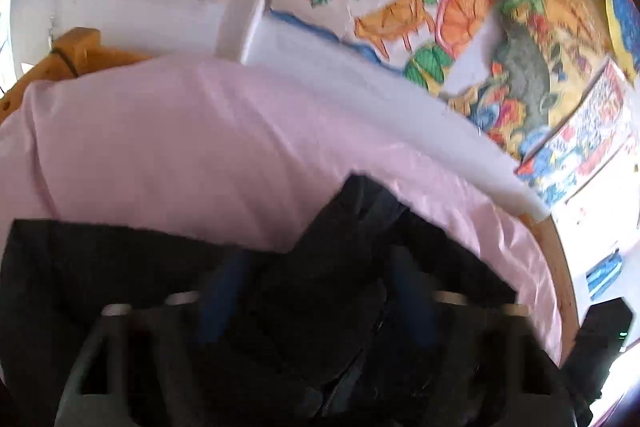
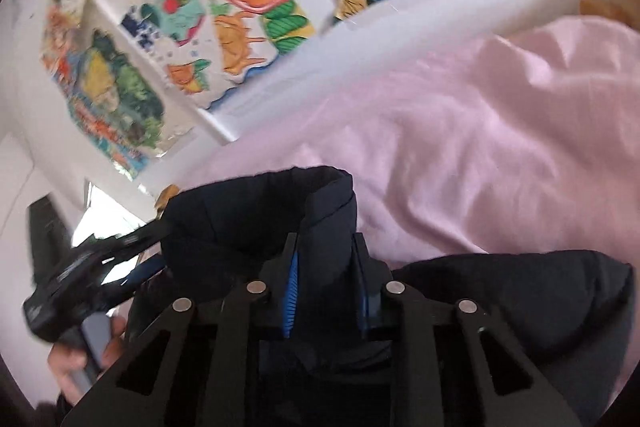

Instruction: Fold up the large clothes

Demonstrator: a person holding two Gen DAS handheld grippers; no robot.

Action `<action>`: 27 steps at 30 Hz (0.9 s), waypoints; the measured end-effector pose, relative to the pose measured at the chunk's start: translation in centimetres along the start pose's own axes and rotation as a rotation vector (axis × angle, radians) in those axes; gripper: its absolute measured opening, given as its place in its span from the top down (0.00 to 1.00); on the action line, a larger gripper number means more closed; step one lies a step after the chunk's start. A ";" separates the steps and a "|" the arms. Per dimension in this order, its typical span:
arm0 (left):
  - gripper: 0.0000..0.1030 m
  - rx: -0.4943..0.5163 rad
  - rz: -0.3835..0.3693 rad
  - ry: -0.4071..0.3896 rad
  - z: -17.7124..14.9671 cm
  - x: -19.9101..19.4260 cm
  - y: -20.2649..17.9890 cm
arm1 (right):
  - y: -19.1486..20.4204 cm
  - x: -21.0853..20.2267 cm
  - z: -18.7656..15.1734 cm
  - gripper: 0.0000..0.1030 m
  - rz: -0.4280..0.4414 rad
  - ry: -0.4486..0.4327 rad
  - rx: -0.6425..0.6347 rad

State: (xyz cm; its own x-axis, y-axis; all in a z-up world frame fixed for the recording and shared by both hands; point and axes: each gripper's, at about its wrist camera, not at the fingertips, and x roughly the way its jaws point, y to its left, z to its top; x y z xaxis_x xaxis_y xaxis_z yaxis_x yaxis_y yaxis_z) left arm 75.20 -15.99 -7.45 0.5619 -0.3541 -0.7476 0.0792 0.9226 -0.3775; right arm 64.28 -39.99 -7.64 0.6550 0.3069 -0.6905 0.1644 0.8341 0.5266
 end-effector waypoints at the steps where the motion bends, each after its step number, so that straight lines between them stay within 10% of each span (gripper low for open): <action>1: 0.81 0.007 -0.002 -0.016 -0.3 -0.6 -0.1 | 0.0 -0.6 0.1 0.81 -0.001 0.002 -0.020; 15: 0.92 0.150 -0.046 -0.137 -11.4 -19.7 1.4 | 5.9 -16.7 -6.6 0.83 -0.055 0.024 -0.506; 27: 0.94 0.168 0.014 -0.107 -19.2 -19.7 3.8 | 2.8 -20.4 -14.4 0.84 -0.087 0.043 -0.469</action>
State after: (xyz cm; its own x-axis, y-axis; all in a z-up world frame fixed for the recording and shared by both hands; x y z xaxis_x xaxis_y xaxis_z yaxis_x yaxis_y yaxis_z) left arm 48.68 -8.50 -4.65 0.6472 -0.3315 -0.6865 0.2022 0.9429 -0.2648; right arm 40.76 -37.29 0.75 0.6208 0.2367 -0.7474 -0.1396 0.9715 0.1917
